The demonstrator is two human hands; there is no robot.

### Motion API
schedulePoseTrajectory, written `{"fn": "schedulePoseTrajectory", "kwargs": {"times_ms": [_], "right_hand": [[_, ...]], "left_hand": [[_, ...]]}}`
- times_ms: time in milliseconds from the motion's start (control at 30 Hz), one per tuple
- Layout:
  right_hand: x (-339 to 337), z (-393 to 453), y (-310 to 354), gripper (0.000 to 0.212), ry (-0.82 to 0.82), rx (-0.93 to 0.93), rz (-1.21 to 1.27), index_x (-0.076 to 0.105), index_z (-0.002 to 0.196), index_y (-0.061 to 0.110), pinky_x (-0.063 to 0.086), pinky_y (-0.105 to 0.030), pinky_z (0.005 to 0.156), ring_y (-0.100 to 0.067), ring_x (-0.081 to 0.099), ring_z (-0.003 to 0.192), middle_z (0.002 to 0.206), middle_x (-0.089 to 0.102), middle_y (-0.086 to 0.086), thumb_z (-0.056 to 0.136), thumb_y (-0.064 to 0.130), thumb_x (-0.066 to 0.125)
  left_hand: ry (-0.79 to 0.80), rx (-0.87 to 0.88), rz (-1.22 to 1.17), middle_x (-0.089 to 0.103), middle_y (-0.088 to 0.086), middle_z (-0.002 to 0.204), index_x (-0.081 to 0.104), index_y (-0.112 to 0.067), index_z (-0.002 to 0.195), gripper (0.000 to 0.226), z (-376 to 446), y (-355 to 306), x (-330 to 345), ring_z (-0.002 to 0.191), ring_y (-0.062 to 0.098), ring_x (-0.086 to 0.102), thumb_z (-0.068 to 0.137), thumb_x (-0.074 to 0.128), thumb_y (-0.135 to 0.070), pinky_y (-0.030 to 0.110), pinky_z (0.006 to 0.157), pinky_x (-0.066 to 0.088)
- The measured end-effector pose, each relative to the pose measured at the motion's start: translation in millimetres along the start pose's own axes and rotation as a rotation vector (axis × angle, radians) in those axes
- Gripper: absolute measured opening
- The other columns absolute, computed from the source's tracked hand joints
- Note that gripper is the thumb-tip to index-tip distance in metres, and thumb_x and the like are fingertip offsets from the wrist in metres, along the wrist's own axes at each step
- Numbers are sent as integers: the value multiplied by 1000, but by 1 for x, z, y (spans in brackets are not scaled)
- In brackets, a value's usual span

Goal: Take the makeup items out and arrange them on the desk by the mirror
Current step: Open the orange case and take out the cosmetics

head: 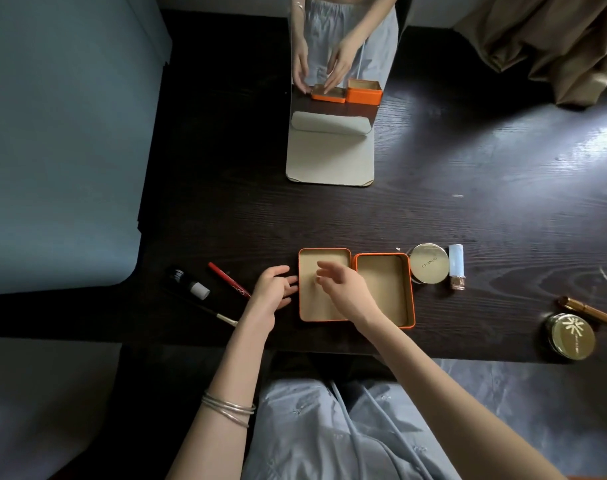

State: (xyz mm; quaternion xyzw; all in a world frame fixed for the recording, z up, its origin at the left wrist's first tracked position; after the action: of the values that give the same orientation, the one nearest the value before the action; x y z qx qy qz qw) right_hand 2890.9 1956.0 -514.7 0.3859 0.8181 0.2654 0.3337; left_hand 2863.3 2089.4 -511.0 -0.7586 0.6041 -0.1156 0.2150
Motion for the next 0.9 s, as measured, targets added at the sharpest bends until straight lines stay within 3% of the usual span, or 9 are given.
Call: {"fn": "schedulePoseTrajectory", "kwargs": {"times_ms": [167, 300, 500, 633, 733, 833, 900], "right_hand": [[-6, -11, 9, 36, -52, -72, 30, 54, 128, 13, 41, -20, 96, -14, 57, 115, 122, 63, -3, 92, 10, 50], [-31, -27, 14, 32, -207, -212, 44, 61, 119, 12, 39, 1, 77, 0, 59, 94, 112, 64, 4, 87, 7, 60], [-62, -35, -9, 35, -406, -227, -98, 63, 110, 16, 51, -26, 83, -9, 61, 90, 103, 65, 1, 78, 21, 74], [-77, -31, -16, 36, -429, -131, -41, 63, 114, 10, 45, -16, 80, -7, 57, 80, 102, 65, -2, 79, 10, 70], [-96, -33, -25, 39, -405, -49, 69, 61, 121, 15, 49, -25, 83, -14, 61, 85, 101, 66, -1, 82, 12, 68], [-111, -37, -39, 38, -340, -6, 84, 61, 122, 20, 53, -35, 83, -20, 65, 88, 101, 66, 0, 85, 14, 65], [-116, -37, -49, 38, -357, 20, 41, 62, 122, 20, 52, -34, 82, -21, 65, 89, 100, 65, -3, 85, 15, 66]], "left_hand": [[79, 6, -96, 66, 4, 113, 47, -14, 133, 43, -9, -1, -5, 111, 20, 58, 93, 35, -3, 39, 100, 43], [216, 75, -138, 70, 3, 105, 49, -16, 130, 39, -25, -9, 10, 107, 17, 61, 95, 36, -6, 44, 102, 43], [375, 111, -91, 68, 4, 115, 51, -18, 126, 34, -36, -12, 52, 112, 17, 59, 93, 48, -11, 40, 102, 43], [253, 157, 29, 52, 6, 135, 46, -15, 134, 40, -28, -8, 61, 124, 19, 49, 95, 44, -8, 38, 106, 39], [162, 164, 95, 42, 4, 144, 42, -15, 139, 46, -20, -5, 61, 131, 19, 41, 94, 44, -6, 36, 107, 38], [212, 127, 110, 45, 5, 142, 37, -11, 141, 47, -19, -5, 67, 128, 19, 46, 95, 43, -6, 34, 103, 41], [250, 111, 126, 50, 7, 137, 37, -8, 141, 45, -21, -6, 72, 123, 20, 50, 96, 42, -7, 35, 100, 43]]}}
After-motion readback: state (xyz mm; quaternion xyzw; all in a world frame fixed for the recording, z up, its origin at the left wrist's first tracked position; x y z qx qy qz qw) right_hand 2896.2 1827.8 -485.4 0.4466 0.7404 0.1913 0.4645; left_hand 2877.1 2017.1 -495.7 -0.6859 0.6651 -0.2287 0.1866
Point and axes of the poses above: each hand's wrist, its own z-axis towards the middle knuckle, its own x-axis out of the palm, y = z × x, the point moved 3 cm from there along z, towards the middle knuckle
